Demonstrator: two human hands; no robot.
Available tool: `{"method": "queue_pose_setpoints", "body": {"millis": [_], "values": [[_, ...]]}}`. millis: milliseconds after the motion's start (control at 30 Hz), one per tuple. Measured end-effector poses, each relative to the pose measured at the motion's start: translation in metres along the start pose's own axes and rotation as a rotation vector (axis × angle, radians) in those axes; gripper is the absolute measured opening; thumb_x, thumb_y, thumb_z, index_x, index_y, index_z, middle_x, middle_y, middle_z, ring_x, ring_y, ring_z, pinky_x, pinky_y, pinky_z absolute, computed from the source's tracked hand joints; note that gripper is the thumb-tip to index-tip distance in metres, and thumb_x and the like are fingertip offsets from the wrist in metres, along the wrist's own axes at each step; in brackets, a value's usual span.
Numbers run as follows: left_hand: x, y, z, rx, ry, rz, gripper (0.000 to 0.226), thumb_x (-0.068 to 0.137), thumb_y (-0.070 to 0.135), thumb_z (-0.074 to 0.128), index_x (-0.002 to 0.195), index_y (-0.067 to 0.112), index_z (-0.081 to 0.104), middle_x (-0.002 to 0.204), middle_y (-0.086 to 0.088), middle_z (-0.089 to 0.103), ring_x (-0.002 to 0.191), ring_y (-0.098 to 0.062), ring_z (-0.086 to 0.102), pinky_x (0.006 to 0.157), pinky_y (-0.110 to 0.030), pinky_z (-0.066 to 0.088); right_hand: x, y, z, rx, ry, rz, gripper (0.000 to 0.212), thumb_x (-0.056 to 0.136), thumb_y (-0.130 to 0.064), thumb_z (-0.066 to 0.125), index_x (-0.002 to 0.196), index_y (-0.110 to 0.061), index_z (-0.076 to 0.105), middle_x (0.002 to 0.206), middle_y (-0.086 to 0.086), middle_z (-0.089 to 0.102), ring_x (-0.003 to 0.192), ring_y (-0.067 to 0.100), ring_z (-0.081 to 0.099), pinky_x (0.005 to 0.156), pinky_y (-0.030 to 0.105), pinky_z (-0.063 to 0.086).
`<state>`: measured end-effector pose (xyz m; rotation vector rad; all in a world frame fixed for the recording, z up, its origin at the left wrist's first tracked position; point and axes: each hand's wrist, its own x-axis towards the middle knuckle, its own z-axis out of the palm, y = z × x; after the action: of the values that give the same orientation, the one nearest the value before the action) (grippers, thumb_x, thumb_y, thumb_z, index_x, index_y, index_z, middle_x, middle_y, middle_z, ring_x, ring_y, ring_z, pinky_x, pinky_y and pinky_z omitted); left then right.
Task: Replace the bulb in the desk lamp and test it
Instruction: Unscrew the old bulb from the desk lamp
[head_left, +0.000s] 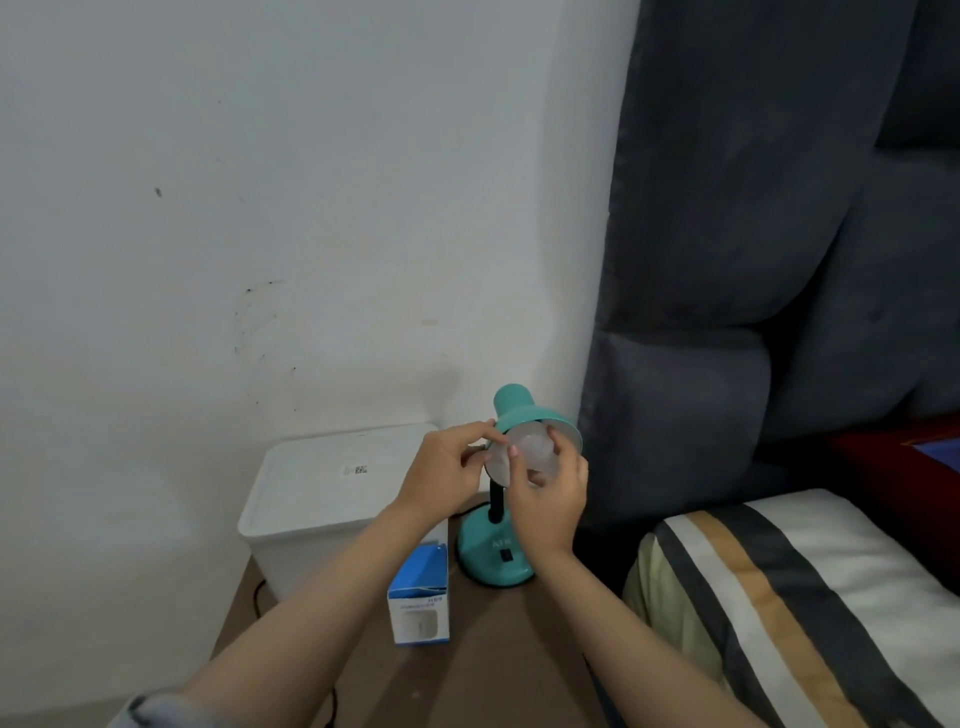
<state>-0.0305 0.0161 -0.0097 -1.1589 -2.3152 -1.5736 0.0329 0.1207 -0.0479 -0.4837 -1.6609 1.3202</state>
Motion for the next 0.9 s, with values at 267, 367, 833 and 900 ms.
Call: {"method": "queue_pose_setpoints", "body": {"millis": [267, 367, 833, 900], "values": [[0.002, -0.002, -0.001, -0.068, 0.069, -0.078, 0.034, 0.082, -0.005, 0.061, 0.086, 0.028, 0.070, 0.114, -0.003, 0.068, 0.079, -0.018, 0.071, 0.074, -0.032, 0.056, 0.005, 0.025, -0.003, -0.053, -0.089, -0.210, 0.046, 0.080, -0.003, 0.067, 0.124, -0.016, 0.058, 0.130, 0.005, 0.047, 0.116, 0.021, 0.053, 0.084, 0.039, 0.056], [0.003, -0.003, -0.001, -0.058, 0.043, -0.082, 0.035, 0.082, -0.005, 0.061, 0.085, 0.029, 0.069, 0.112, -0.002, 0.068, 0.075, -0.020, 0.072, 0.064, -0.021, 0.052, 0.001, 0.024, 0.000, -0.034, -0.045, -0.167, 0.052, 0.078, -0.007, 0.071, 0.126, -0.018, 0.054, 0.129, 0.003, 0.045, 0.112, 0.019, 0.055, 0.085, 0.032, 0.056], [0.001, -0.002, 0.000, -0.033, 0.067, -0.056, 0.037, 0.083, -0.004, 0.059, 0.084, 0.032, 0.068, 0.094, 0.014, 0.068, 0.063, -0.033, 0.066, 0.066, -0.047, 0.055, 0.001, 0.020, 0.002, -0.056, -0.079, -0.196, 0.043, 0.077, 0.010, 0.061, 0.108, -0.019, 0.069, 0.136, 0.005, 0.042, 0.126, 0.016, 0.043, 0.102, 0.042, 0.046], [0.000, -0.001, 0.000, -0.031, 0.076, -0.053, 0.041, 0.082, -0.005, 0.059, 0.083, 0.034, 0.067, 0.094, 0.015, 0.068, 0.065, -0.034, 0.066, 0.067, -0.047, 0.055, -0.001, 0.019, 0.003, -0.002, -0.055, -0.176, 0.044, 0.076, 0.006, 0.067, 0.109, -0.022, 0.067, 0.137, 0.007, 0.039, 0.126, 0.012, 0.042, 0.104, 0.037, 0.044]]}}
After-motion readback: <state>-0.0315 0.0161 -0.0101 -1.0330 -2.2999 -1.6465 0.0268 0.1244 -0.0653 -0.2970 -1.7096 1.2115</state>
